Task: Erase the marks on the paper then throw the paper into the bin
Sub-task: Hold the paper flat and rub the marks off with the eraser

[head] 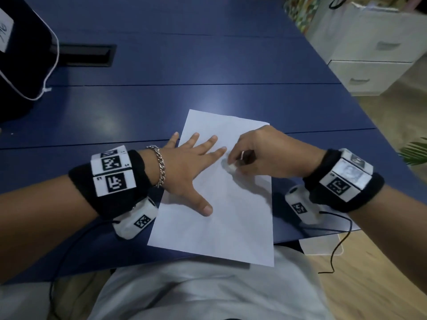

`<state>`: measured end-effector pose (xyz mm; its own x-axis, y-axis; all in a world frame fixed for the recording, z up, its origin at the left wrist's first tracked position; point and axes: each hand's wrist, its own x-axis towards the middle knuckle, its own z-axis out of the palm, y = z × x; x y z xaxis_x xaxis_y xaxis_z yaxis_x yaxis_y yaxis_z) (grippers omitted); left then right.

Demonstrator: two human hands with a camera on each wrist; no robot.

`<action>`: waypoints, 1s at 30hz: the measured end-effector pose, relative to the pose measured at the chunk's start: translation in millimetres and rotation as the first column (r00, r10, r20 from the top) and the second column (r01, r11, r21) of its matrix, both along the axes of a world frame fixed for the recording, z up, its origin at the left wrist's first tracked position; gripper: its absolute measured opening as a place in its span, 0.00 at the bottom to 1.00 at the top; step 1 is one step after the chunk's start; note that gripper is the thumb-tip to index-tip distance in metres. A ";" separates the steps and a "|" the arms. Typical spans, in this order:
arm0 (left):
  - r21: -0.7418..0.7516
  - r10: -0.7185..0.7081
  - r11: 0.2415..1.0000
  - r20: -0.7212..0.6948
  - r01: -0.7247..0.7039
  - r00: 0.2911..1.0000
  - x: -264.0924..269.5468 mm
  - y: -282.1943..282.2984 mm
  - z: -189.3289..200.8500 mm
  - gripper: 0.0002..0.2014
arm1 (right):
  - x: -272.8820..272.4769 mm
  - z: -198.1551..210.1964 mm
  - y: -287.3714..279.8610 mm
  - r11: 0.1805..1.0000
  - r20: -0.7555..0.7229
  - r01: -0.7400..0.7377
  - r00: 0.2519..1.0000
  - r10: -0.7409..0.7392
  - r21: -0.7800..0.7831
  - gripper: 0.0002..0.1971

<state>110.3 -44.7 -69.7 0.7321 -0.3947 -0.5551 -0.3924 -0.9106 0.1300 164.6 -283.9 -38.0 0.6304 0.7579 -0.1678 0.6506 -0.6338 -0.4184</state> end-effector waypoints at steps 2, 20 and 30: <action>0.018 0.016 1.000 0.017 -0.016 1.000 0.9 -1.9 -6.9 0.76 | 1.3 -4.3 12.8 0.997 0.008 -0.071 0.997 0.072 -0.009 0.10; 0.088 0.046 0.995 0.026 -0.048 0.999 4.2 -6.7 -5.4 0.79 | -6.9 4.2 15.1 0.927 -0.012 -0.358 0.933 0.359 -0.112 0.08; 0.110 0.039 0.993 0.017 -0.041 0.999 3.2 -7.4 -2.9 0.78 | -17.3 3.9 12.9 0.934 0.039 -0.325 0.942 0.334 -0.147 0.01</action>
<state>113.4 -52.1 -72.6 0.7545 -0.3019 -0.5828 -0.3567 -0.9339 0.0220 147.2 -271.0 -34.1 0.3616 0.8975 -0.2525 0.8546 -0.4273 -0.2951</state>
